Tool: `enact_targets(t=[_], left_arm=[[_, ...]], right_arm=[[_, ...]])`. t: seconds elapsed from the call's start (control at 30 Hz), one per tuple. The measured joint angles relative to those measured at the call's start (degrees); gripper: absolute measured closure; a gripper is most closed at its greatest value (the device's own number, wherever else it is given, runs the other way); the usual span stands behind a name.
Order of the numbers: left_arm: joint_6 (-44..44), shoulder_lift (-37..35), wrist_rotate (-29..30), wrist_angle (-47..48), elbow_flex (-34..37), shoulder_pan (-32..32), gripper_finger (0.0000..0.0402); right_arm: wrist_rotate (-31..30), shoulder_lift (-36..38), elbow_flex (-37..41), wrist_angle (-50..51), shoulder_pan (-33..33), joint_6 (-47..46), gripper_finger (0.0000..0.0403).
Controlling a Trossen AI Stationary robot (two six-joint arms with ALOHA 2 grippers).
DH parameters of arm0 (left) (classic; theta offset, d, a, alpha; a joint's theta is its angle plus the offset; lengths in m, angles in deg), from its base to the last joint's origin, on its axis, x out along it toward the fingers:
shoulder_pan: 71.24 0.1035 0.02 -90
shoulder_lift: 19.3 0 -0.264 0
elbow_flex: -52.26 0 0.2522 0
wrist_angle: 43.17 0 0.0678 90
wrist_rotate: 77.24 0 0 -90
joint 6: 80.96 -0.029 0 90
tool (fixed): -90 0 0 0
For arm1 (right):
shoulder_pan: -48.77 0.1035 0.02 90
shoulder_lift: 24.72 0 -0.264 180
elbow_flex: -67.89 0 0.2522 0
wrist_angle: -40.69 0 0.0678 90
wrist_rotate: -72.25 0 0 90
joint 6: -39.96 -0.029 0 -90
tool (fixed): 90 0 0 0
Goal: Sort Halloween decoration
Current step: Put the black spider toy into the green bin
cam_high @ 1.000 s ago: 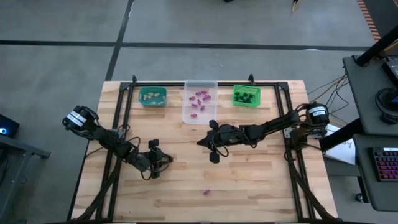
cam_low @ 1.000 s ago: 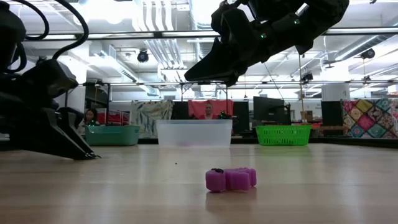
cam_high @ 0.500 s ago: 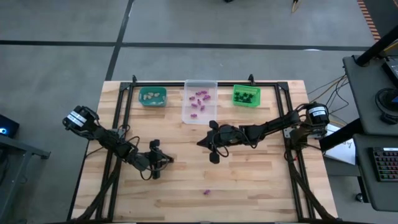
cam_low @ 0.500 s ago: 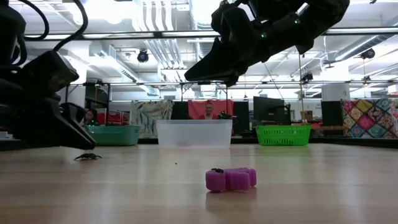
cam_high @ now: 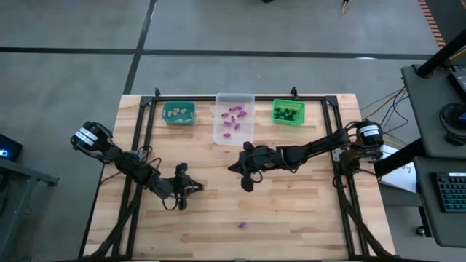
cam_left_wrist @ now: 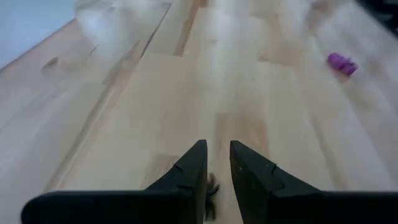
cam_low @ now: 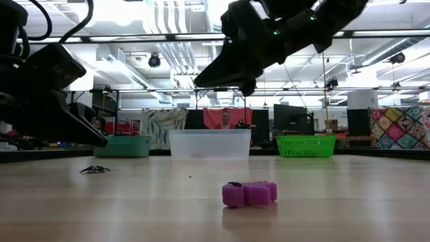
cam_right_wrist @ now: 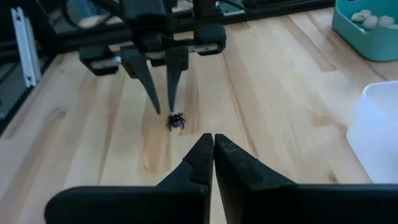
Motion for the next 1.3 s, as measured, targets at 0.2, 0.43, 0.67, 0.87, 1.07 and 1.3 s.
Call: enact_targets(t=[0.2, 0.43, 0.67, 0.87, 1.07, 1.3], left_arm=[[3.3, -4.3, -3.0, 2.3, 0.0, 0.0, 0.0350], [14.4, -9.5, -9.1, 11.9, -0.1, 0.0, 0.0350], [19.1, -9.0, -12.7, 17.1, -0.2, 0.0, 0.0351], [19.2, -5.6, -9.9, 17.2, -1.6, 0.0, 0.0363], [19.6, -1.6, -8.0, 16.9, -3.6, 0.0, 0.0364], [19.7, 2.7, -5.6, 16.3, -6.0, -0.1, 0.0364]], right_arm=[[0.1, -5.9, -7.1, 5.0, 0.4, 1.9, 0.0394], [0.0, -14.9, -15.4, 5.6, 0.7, 5.4, 0.0394], [0.0, -24.4, -23.6, 5.5, 0.6, 10.5, 0.0394], [0.0, -31.0, -28.9, 5.6, 0.8, 11.2, 0.0394], [0.1, -33.5, -30.7, 5.6, 0.8, 11.2, 0.0394], [0.1, -33.6, -30.7, 5.4, 0.7, 11.2, 0.0394]])
